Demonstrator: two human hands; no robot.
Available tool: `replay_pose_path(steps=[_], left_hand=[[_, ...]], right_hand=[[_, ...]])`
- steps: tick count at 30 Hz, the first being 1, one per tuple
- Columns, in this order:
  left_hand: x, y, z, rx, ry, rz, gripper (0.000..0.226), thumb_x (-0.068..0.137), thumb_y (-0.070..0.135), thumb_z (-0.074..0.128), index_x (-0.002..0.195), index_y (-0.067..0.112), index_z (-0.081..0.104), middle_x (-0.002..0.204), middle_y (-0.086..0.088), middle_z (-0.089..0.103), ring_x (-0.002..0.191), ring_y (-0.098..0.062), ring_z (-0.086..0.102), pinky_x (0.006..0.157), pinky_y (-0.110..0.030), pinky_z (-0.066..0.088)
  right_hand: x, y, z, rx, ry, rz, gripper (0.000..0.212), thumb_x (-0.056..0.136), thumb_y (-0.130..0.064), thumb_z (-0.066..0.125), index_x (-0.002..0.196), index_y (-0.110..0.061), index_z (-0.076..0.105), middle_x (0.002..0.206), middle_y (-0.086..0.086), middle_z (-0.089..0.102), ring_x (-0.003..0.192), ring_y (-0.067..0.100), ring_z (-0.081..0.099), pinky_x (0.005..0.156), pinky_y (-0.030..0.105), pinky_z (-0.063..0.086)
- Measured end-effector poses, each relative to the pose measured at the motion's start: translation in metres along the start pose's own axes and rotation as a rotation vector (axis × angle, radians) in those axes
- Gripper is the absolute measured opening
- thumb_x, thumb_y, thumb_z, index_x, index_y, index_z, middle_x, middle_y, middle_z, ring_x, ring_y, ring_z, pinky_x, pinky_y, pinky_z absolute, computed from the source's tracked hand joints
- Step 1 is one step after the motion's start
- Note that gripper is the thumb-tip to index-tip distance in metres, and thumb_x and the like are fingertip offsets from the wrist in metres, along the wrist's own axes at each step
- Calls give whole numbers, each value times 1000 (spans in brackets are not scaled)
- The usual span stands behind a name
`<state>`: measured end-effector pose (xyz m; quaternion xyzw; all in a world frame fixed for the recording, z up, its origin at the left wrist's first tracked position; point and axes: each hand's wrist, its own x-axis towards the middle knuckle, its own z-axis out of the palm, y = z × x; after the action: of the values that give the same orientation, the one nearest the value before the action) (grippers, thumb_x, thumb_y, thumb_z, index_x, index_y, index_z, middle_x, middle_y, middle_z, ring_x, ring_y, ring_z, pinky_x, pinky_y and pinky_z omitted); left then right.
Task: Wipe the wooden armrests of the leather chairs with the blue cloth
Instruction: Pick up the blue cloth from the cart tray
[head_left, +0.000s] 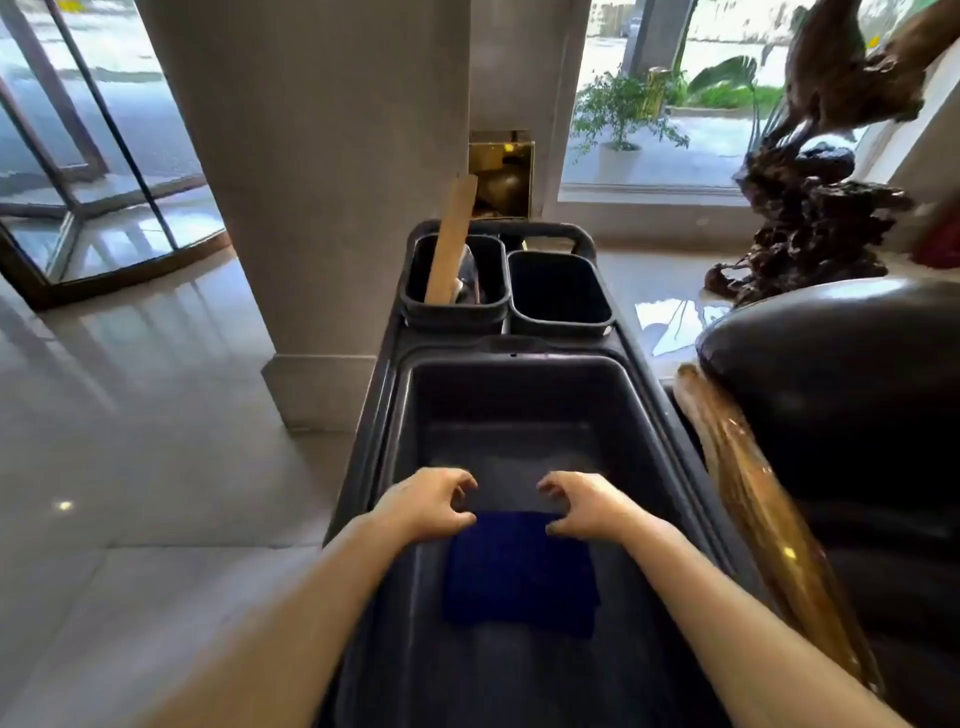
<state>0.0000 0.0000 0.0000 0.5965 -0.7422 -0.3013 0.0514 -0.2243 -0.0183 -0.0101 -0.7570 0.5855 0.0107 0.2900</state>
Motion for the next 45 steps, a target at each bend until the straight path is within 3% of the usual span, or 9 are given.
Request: replay_pose_path(steps=[5, 11, 16, 21, 24, 31, 37, 41, 45], left_hand=[[25, -15, 54, -2, -98, -66, 52, 79, 31, 62, 128, 21, 48, 129, -2, 57, 116, -17, 53, 100, -37, 43], [57, -30, 103, 14, -122, -73, 67, 83, 29, 62, 142, 18, 31, 151, -6, 31, 140, -20, 25, 114, -29, 21], [58, -38, 136, 30, -150, -129, 72, 85, 27, 61, 145, 20, 21, 157, -1, 14, 145, -20, 7, 118, -33, 14], [56, -40, 146, 23, 28, -113, 63, 83, 21, 63, 140, 17, 35, 150, 0, 32, 139, -17, 22, 112, -27, 21], [58, -40, 141, -61, 70, -129, 59, 80, 13, 65, 134, 14, 42, 135, -3, 48, 128, -19, 37, 104, -28, 33], [55, -45, 125, -218, -12, -288, 39, 74, 3, 69, 112, 9, 61, 88, -3, 59, 78, -12, 54, 73, -17, 41], [45, -44, 120, -123, -60, -279, 18, 76, 6, 64, 92, 11, 71, 110, -8, 66, 100, -18, 60, 84, -24, 47], [37, -46, 119, -98, -89, -182, 11, 76, 9, 63, 79, 20, 63, 124, 0, 52, 120, -23, 46, 102, -34, 39], [31, -46, 117, -244, -116, -185, 25, 76, 9, 61, 65, 26, 46, 80, 3, 56, 79, -14, 54, 62, -18, 41]], right_hand=[[9, 34, 44, 16, -71, 91, 69, 72, -30, 72, 134, -28, 44, 134, 1, 55, 120, 20, 51, 96, 33, 45], [31, 56, 83, 26, -77, 91, 76, 78, -25, 70, 143, -26, 31, 156, 1, 23, 142, 23, 19, 114, 35, 22], [38, 64, 100, -1, -54, 121, 74, 80, -23, 69, 143, -26, 31, 155, -4, 23, 141, 23, 19, 111, 36, 29], [36, 65, 108, -73, 79, 65, 58, 81, -23, 66, 134, -25, 45, 144, -2, 45, 127, 20, 40, 94, 31, 42], [31, 62, 114, -14, 137, 86, 43, 80, -16, 65, 122, -22, 53, 117, 10, 60, 102, 25, 57, 80, 29, 47], [31, 64, 102, 275, 63, 198, 44, 77, -7, 68, 119, -14, 57, 111, 6, 66, 98, 17, 61, 79, 22, 48], [24, 56, 114, 186, -6, 208, 34, 75, -2, 57, 107, -8, 67, 105, 12, 66, 99, 25, 61, 77, 25, 48], [21, 58, 112, 124, 12, 176, 27, 72, -11, 62, 99, -17, 58, 114, 5, 47, 110, 22, 41, 86, 30, 41], [16, 60, 102, 286, -57, 166, 29, 67, -10, 65, 76, -28, 44, 93, 3, 59, 82, 16, 53, 66, 23, 42]])
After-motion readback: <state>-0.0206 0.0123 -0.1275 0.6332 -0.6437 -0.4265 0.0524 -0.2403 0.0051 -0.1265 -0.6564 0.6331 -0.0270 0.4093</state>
